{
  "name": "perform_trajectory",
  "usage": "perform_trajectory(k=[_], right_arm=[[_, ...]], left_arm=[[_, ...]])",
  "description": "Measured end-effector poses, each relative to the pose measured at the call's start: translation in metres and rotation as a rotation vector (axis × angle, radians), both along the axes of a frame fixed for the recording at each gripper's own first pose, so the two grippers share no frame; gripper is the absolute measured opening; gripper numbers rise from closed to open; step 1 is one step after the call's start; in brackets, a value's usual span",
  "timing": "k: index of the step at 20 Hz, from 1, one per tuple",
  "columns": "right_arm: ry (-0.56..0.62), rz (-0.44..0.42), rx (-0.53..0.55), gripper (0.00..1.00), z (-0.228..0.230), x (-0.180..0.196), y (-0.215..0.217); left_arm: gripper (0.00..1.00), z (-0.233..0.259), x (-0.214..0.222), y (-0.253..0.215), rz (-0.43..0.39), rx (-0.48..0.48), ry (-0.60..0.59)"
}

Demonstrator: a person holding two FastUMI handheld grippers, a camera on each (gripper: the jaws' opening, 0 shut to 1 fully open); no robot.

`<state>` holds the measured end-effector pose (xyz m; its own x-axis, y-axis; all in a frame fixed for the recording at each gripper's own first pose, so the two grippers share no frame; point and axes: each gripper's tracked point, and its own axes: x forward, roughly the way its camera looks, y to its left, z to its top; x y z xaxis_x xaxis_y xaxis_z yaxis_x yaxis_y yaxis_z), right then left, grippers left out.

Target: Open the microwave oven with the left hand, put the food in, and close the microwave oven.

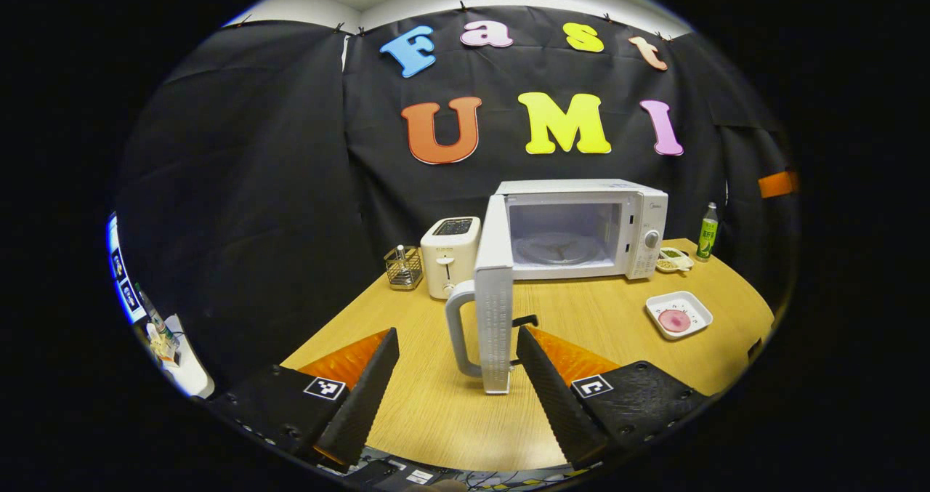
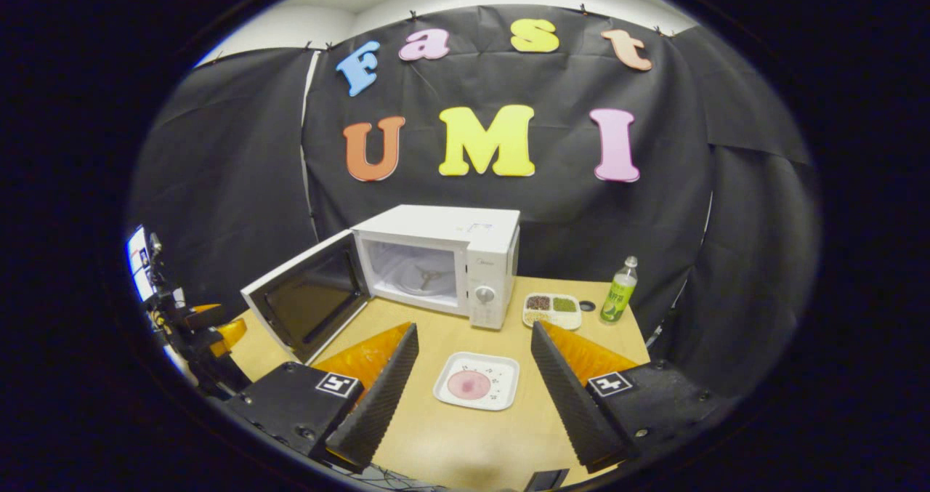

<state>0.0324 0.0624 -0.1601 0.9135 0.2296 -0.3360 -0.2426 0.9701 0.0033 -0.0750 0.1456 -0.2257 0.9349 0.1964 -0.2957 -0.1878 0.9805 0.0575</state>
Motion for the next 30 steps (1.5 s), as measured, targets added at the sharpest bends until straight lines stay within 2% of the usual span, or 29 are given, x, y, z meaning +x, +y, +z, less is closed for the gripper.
perform_trajectory(k=[1, 2, 3, 5, 6, 7, 9, 10, 11, 12, 13, 15, 17, 18, 19, 20, 21, 23, 24, 25, 26, 27, 29, 30], right_arm=[[0.031, -0.001, -0.005, 0.99, -0.015, 0.012, -0.006], [0.061, -0.003, -0.006, 0.92, -0.031, 0.024, -0.013], [0.093, -0.003, -0.002, 1.00, -0.048, 0.035, -0.019], [0.178, -0.006, 0.000, 0.99, -0.084, 0.056, -0.031], [0.220, -0.008, 0.005, 0.88, -0.103, 0.067, -0.035], [0.265, 0.001, 0.014, 0.96, -0.123, 0.077, -0.038], [0.384, 0.012, 0.046, 0.89, -0.165, 0.094, -0.043], [0.443, 0.016, 0.081, 0.82, -0.184, 0.100, -0.043], [0.497, 0.008, 0.114, 0.80, -0.200, 0.107, -0.044], [0.537, 0.000, 0.131, 0.72, -0.214, 0.114, -0.044], [0.572, -0.006, 0.142, 0.56, -0.227, 0.120, -0.046], [0.634, 0.000, 0.144, 0.47, -0.249, 0.128, -0.046], [0.696, 0.003, 0.132, 0.39, -0.265, 0.131, -0.047], [0.727, 0.007, 0.123, 0.43, -0.271, 0.127, -0.047], [0.747, 0.021, 0.132, 0.25, -0.274, 0.127, -0.043], [0.776, 0.028, 0.133, 0.31, -0.279, 0.124, -0.041], [0.768, 0.006, 0.116, 0.16, -0.279, 0.128, -0.045], [0.816, 0.002, 0.091, 0.11, -0.281, 0.127, -0.047], [0.832, 0.006, 0.071, 0.15, -0.280, 0.127, -0.047], [0.839, 0.015, 0.056, 0.07, -0.279, 0.127, -0.047], [0.843, 0.022, 0.050, 0.14, -0.279, 0.128, -0.047], [0.847, 0.024, 0.054, 0.14, -0.280, 0.129, -0.047], [0.862, 0.012, 0.075, 0.10, -0.281, 0.130, -0.047], [0.874, 0.006, 0.094, 0.01, -0.280, 0.130, -0.047]], left_arm=[[0.97, 0.008, -0.002, -0.009, 0.001, -0.007, -0.009], [0.97, 0.017, -0.002, -0.019, -0.004, -0.013, -0.022], [0.97, 0.027, -0.003, -0.030, -0.008, -0.011, -0.034], [0.96, 0.048, 0.000, -0.050, -0.016, -0.009, -0.062], [0.96, 0.058, 0.001, -0.060, -0.021, -0.014, -0.077], [0.97, 0.070, 0.003, -0.072, -0.027, -0.019, -0.093], [0.96, 0.092, 0.006, -0.093, -0.034, -0.021, -0.119], [0.96, 0.101, 0.007, -0.102, -0.035, -0.017, -0.130], [0.96, 0.109, 0.008, -0.112, -0.035, -0.011, -0.137], [0.96, 0.114, 0.008, -0.118, -0.034, -0.005, -0.140], [0.96, 0.118, 0.007, -0.125, -0.027, 0.000, -0.136], [0.96, 0.122, 0.005, -0.138, -0.019, -0.001, -0.130], [0.96, 0.120, 0.000, -0.146, -0.009, 0.016, -0.110], [0.96, 0.115, -0.003, -0.147, 0.000, 0.022, -0.090], [0.96, 0.113, -0.007, -0.149, 0.007, 0.026, -0.083], [0.96, 0.114, -0.010, -0.150, 0.017, 0.028, -0.078], [0.96, 0.113, -0.013, -0.150, 0.028, 0.028, -0.072], [0.97, 0.113, -0.019, -0.151, 0.046, 0.018, -0.071], [0.96, 0.112, -0.019, -0.154, 0.050, 0.011, -0.070], [0.96, 0.111, -0.019, -0.155, 0.053, 0.010, -0.068], [0.96, 0.109, -0.018, -0.157, 0.055, 0.007, -0.068], [0.97, 0.111, -0.016, -0.159, 0.055, 0.001, -0.076], [0.97, 0.114, -0.016, -0.163, 0.055, -0.023, -0.091], [0.97, 0.115, -0.015, -0.164, 0.054, -0.032, -0.099]])
